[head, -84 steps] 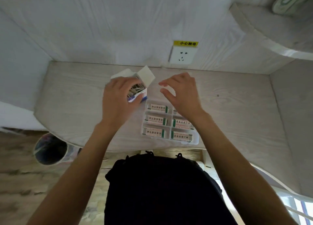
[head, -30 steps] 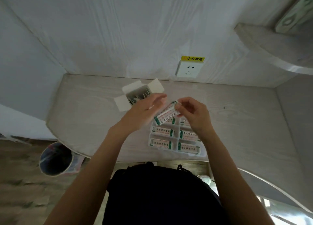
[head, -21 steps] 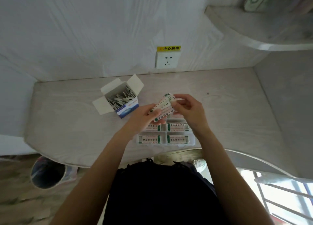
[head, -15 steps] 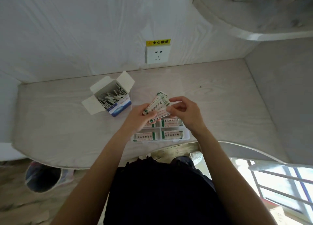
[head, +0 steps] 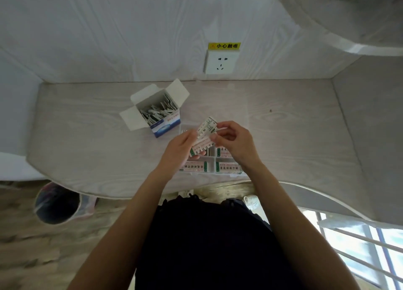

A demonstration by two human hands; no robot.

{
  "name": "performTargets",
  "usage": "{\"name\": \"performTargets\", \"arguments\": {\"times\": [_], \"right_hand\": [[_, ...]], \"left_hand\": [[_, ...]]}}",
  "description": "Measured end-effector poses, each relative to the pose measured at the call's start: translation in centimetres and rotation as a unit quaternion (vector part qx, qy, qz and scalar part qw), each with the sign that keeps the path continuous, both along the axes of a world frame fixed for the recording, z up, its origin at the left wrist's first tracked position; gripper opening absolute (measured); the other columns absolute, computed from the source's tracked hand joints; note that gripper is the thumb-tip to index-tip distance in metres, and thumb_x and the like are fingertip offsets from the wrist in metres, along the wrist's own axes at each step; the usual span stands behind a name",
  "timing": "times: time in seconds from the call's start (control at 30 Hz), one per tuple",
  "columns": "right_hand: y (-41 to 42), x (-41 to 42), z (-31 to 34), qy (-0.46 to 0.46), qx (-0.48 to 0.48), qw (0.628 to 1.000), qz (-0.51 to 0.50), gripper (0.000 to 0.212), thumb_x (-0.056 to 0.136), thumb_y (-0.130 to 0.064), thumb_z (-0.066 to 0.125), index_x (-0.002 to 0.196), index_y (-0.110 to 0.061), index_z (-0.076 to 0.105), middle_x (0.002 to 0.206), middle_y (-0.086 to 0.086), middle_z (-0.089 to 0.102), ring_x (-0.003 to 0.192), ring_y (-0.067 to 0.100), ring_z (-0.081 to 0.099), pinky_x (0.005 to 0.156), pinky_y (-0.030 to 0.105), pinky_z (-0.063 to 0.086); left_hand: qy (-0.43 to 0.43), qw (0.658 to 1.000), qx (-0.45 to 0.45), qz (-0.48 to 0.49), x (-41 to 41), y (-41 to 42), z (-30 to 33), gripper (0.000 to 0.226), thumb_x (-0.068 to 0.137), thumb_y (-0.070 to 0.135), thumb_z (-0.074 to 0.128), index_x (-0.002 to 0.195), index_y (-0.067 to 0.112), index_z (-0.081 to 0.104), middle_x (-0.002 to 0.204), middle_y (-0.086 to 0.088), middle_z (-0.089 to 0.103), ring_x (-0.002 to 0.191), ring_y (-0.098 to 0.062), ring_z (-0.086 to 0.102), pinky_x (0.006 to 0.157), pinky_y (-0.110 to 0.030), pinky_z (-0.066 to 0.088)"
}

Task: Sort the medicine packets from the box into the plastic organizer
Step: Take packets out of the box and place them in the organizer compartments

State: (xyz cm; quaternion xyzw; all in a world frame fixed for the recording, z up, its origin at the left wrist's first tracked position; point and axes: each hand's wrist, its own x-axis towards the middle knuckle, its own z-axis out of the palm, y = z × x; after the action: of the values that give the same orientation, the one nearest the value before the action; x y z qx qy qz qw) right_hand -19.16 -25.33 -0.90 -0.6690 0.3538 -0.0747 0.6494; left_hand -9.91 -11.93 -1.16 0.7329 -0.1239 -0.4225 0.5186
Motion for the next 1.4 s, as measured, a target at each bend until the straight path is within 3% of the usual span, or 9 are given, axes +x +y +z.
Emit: {"name": "performTargets", "arguments": {"times": [0.07, 0.17, 0.3, 0.37, 0.6, 0.8, 0.9, 1.1, 1.4], "right_hand": [[0.5, 0.4, 0.0, 0.006, 0.004, 1.0, 0.011, 0.03, 0.075, -0.004, 0.075, 0.102, -0.007, 0.062, 0.091, 0.013, 0.068, 0.084, 0.023, 0.067, 0.072, 0.025, 0.057], [1.0, 0.8, 0.1, 0.012, 0.015, 0.999, 0.031, 0.032, 0.075, -0.005, 0.075, 0.104, -0.008, 0.062, 0.088, 0.006, 0.068, 0.08, 0.015, 0.067, 0.072, 0.022, 0.056], [1.6, 1.0, 0.1, 0.01, 0.035, 0.999, 0.035, 0.032, 0.078, -0.003, 0.072, 0.107, -0.012, 0.06, 0.083, 0.014, 0.067, 0.066, 0.008, 0.066, 0.061, 0.017, 0.051], [1.8, 1.0, -0.2, 0.015, 0.026, 0.999, 0.034, 0.032, 0.08, -0.004, 0.07, 0.109, -0.011, 0.06, 0.08, 0.011, 0.068, 0.064, 0.007, 0.065, 0.06, 0.017, 0.051], [1.7, 1.0, -0.8, 0.026, -0.022, 0.999, 0.03, 0.031, 0.081, -0.007, 0.07, 0.109, -0.017, 0.059, 0.078, 0.005, 0.068, 0.07, 0.012, 0.066, 0.063, 0.022, 0.053], [1.8, 0.9, -0.9, 0.035, -0.039, 0.997, 0.05, 0.038, 0.08, -0.014, 0.073, 0.115, -0.016, 0.057, 0.09, 0.014, 0.068, 0.08, 0.025, 0.068, 0.066, 0.03, 0.058], [1.7, 0.8, -0.8, 0.044, -0.06, 0.995, 0.072, 0.04, 0.081, -0.016, 0.072, 0.116, -0.019, 0.055, 0.087, 0.019, 0.068, 0.077, 0.026, 0.068, 0.066, 0.036, 0.059], [1.3, 0.6, -1.2, 0.04, -0.067, 0.995, 0.06, 0.036, 0.082, -0.016, 0.071, 0.114, -0.026, 0.057, 0.081, 0.024, 0.066, 0.076, 0.03, 0.068, 0.068, 0.042, 0.058], [1.4, 0.8, -0.6, 0.03, 0.011, 0.995, 0.094, 0.027, 0.086, -0.01, 0.065, 0.113, -0.01, 0.062, 0.092, 0.005, 0.071, 0.078, 0.013, 0.068, 0.064, 0.022, 0.054]], "left_hand": [[-0.061, 0.998, 0.022, -0.008, 0.1, 0.7, -0.3, 0.022, 0.099, 0.024, 0.042, 0.105, 0.016, 0.062, 0.087, -0.005, 0.066, 0.076, -0.022, 0.064, 0.066, -0.031, 0.054], [-0.101, 0.995, 0.018, -0.006, 0.2, 1.4, -0.4, 0.018, 0.098, 0.021, 0.045, 0.101, 0.017, 0.063, 0.078, 0.005, 0.062, 0.066, -0.008, 0.059, 0.053, -0.012, 0.045], [-0.154, 0.987, 0.036, -0.028, 0.4, 2.1, -0.6, 0.017, 0.094, 0.022, 0.052, 0.107, 0.018, 0.062, 0.089, 0.002, 0.064, 0.075, -0.013, 0.061, 0.062, -0.022, 0.049], [-0.147, 0.988, 0.033, -0.021, 0.5, 2.2, -0.9, 0.016, 0.093, 0.022, 0.054, 0.107, 0.018, 0.059, 0.092, -0.001, 0.064, 0.078, -0.018, 0.063, 0.068, -0.033, 0.053], [0.055, 0.997, -0.035, 0.047, 0.0, 2.2, -1.1, 0.017, 0.092, 0.022, 0.056, 0.11, 0.023, 0.053, 0.102, -0.005, 0.066, 0.088, -0.016, 0.067, 0.074, -0.035, 0.058], [-0.021, 0.999, -0.001, 0.027, 0.5, 1.7, -1.8, 0.023, 0.083, 0.021, 0.068, 0.104, 0.022, 0.059, 0.1, -0.001, 0.067, 0.089, -0.019, 0.066, 0.077, -0.042, 0.056], [-0.037, 0.999, 0.003, 0.015, 0.8, 1.7, -2.0, 0.029, 0.077, 0.024, 0.075, 0.101, 0.025, 0.06, 0.095, 0.005, 0.067, 0.087, -0.016, 0.066, 0.073, -0.035, 0.057], [0.023, 0.998, -0.037, 0.048, 0.9, 1.6, -1.3, 0.018, 0.091, 0.024, 0.058, 0.108, 0.021, 0.059, 0.096, -0.001, 0.068, 0.085, -0.015, 0.068, 0.067, -0.029, 0.059], [0.017, 0.994, -0.042, 0.104, 1.6, 2.4, -1.4, 0.024, 0.077, 0.013, 0.074, 0.098, 0.02, 0.063, 0.095, 0.0, 0.07, 0.081, -0.013, 0.069, 0.065, -0.028, 0.058]]}}
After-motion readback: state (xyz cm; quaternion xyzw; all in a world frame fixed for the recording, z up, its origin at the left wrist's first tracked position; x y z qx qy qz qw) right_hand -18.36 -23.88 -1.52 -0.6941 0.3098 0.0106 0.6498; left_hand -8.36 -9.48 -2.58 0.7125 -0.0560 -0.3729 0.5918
